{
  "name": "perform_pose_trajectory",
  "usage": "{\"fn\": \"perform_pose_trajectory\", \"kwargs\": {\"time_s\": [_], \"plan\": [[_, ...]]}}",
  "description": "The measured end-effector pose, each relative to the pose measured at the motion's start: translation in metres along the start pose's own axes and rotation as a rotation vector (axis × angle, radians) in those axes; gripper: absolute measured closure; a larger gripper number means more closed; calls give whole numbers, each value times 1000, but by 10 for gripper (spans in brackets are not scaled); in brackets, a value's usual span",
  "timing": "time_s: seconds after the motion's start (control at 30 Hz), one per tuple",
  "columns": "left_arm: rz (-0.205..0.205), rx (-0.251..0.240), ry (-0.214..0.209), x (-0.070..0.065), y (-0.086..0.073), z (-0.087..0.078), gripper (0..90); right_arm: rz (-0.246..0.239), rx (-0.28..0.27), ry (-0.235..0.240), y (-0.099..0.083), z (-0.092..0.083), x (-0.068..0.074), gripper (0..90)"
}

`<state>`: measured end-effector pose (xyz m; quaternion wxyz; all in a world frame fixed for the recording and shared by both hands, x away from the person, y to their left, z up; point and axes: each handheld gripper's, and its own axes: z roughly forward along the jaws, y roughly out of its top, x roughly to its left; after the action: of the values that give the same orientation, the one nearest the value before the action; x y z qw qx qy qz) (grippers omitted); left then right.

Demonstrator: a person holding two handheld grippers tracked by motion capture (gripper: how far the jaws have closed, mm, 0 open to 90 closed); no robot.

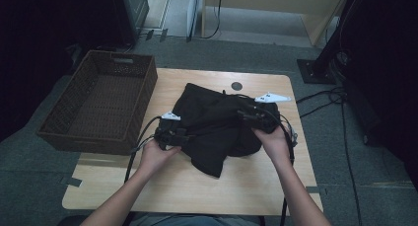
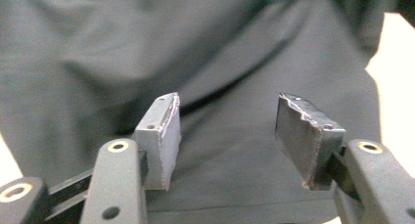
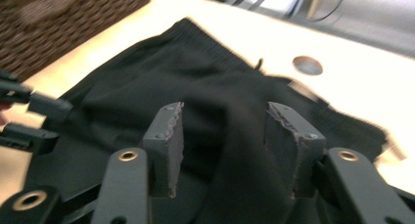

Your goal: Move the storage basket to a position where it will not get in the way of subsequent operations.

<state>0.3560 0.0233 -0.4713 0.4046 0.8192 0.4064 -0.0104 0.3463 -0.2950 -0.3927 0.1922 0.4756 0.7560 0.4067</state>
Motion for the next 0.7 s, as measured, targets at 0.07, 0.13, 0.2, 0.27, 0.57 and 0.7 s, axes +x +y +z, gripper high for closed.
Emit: {"fn": "perform_pose_trajectory", "kwargs": {"time_s": [0.07, 0.13, 0.2, 0.27, 0.57, 0.7], "plan": [[0, 1, -46, -9, 0, 4, 387, -5, 25, 13, -11, 4, 4, 501], [23, 15, -63, -19, -2, 10, 345, -4, 52, 18, -23, 10, 7, 498], [47, 24, -53, -26, -5, 18, 289, 8, 75, 25, -36, 17, 9, 496], [61, 45, -37, -27, -8, 29, 249, 21, 94, 34, -45, 23, 10, 495], [107, 56, 13, -20, -18, 48, 659, 44, 133, 41, -62, 41, 9, 531], [61, 68, -25, -13, -13, 42, 854, 30, 196, 11, -71, 51, 7, 633]]}}
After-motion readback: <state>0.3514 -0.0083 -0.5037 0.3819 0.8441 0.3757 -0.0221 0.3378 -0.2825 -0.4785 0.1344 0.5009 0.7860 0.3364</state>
